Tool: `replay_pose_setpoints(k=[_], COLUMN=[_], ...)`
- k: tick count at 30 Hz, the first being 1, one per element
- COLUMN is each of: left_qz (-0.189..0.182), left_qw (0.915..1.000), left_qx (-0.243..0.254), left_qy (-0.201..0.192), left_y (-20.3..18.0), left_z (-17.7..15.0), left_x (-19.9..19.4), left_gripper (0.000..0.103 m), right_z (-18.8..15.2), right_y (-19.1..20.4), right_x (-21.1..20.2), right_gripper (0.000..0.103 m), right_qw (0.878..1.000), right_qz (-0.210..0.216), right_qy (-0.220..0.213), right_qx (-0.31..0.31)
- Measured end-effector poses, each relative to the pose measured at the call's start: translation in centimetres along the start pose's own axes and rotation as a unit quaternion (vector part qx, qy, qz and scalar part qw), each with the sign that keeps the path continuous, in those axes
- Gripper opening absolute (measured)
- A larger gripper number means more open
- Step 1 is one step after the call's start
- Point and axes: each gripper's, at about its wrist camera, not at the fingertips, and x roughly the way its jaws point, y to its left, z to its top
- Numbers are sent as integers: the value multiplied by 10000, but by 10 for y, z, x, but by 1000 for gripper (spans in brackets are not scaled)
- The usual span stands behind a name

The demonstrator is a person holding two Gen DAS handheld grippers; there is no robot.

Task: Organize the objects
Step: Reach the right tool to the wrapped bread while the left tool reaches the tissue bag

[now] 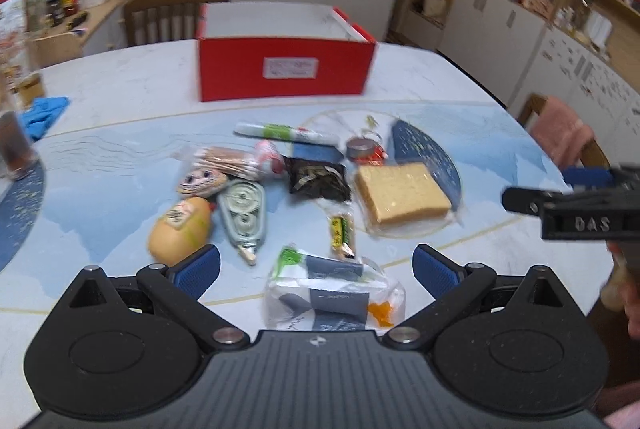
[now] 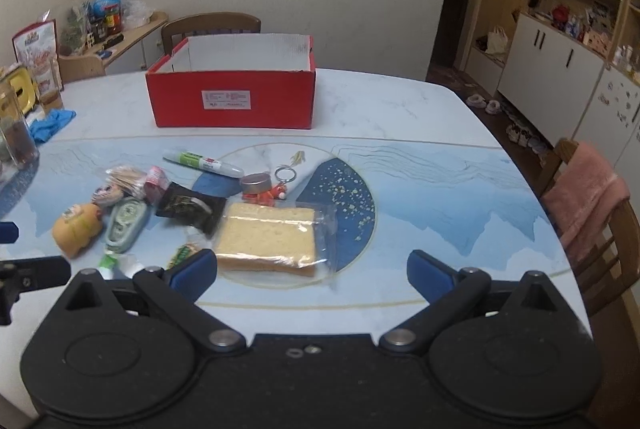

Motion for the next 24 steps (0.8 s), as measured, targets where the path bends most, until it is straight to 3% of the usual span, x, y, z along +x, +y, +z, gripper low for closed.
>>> replay_pose_setpoints(k=[8,15,20,24], left_qz=[32,440,557,591], left_qw=[9990,9928,9806,9656], left_qx=[-18,-430,-1133,-1727], left_qy=[445,1026,1497,1853], left_y=[-8,-4,5,10], left_z=[-3,-2,4,9], left_x=[39,71,83,94], left_gripper=[103,103,103,103], right_z=[1,14,22,26], right_y=[-12,-16,-14,-10], right_x=[43,78,99,109], right_gripper=[102,102,102,102], right_qw=[9991,9979,9956,9926], right_qz=[94,234,419,617], right_qy=[267,248,262,217], right_qx=[-319,-546,-793,-1022])
